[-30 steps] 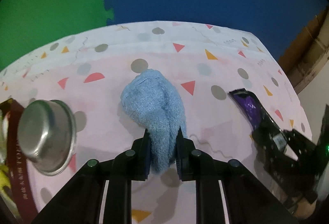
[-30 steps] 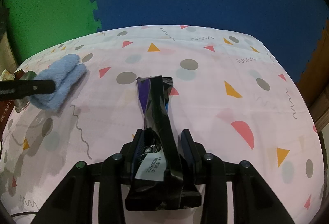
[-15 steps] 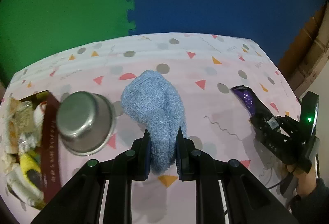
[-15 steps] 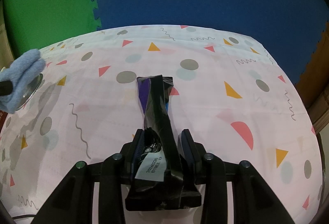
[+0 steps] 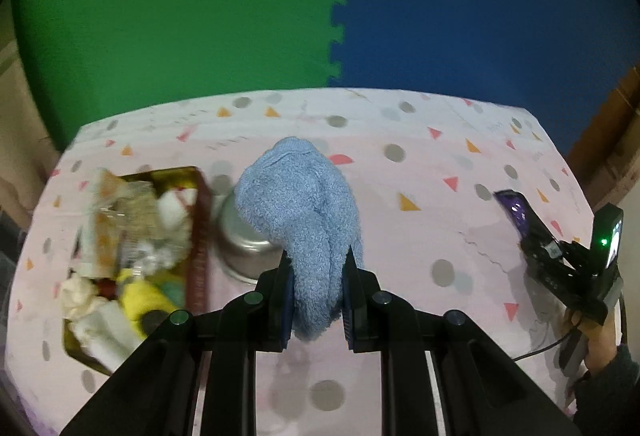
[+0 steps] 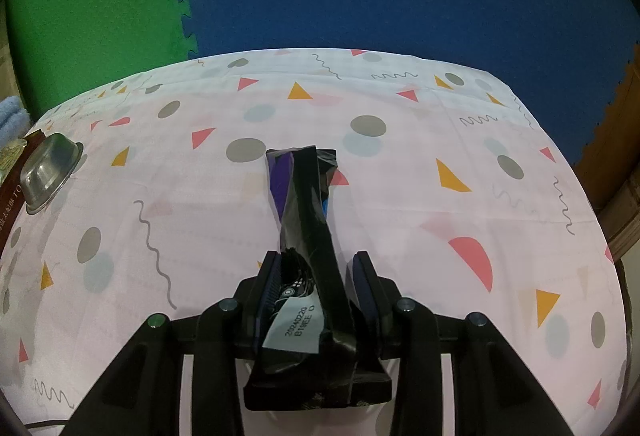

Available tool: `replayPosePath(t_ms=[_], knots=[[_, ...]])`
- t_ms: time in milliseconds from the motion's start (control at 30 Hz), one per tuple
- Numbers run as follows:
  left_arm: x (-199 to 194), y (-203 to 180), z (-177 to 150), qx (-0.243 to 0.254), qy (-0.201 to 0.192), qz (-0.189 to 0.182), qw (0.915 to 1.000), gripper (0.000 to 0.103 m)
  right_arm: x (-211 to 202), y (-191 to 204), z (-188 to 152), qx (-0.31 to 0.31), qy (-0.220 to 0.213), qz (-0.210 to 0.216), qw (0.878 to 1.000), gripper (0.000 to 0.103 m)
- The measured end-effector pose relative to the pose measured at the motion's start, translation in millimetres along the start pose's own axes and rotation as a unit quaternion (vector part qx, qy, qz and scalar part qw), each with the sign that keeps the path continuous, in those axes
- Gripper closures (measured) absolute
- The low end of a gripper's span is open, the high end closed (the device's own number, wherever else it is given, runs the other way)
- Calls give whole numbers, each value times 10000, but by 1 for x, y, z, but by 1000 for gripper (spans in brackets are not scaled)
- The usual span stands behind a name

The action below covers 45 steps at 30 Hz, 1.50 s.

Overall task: Organize soft objects
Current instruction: 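Carry the blue towel into the gold tin and open the left tool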

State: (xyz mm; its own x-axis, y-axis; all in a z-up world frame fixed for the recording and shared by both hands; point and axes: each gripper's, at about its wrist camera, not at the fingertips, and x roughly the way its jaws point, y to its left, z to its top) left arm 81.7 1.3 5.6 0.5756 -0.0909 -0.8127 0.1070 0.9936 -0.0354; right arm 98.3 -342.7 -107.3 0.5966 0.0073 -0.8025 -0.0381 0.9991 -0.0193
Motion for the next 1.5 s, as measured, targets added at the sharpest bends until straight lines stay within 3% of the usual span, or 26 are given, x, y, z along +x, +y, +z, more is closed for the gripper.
replayPosePath(t_ms=[267,567,1500], knots=[[-12,52,3,-413,-24,294,9987,86,0,0,0,-8,1,-11,10000,65],[-12,90,8,-485,-16,595,9970,86,0,1,1,-16,3,-22,10000,65],[49,167,4,-719,476,977,9915,85,0,0,0,-33,6,-59,10000,65]])
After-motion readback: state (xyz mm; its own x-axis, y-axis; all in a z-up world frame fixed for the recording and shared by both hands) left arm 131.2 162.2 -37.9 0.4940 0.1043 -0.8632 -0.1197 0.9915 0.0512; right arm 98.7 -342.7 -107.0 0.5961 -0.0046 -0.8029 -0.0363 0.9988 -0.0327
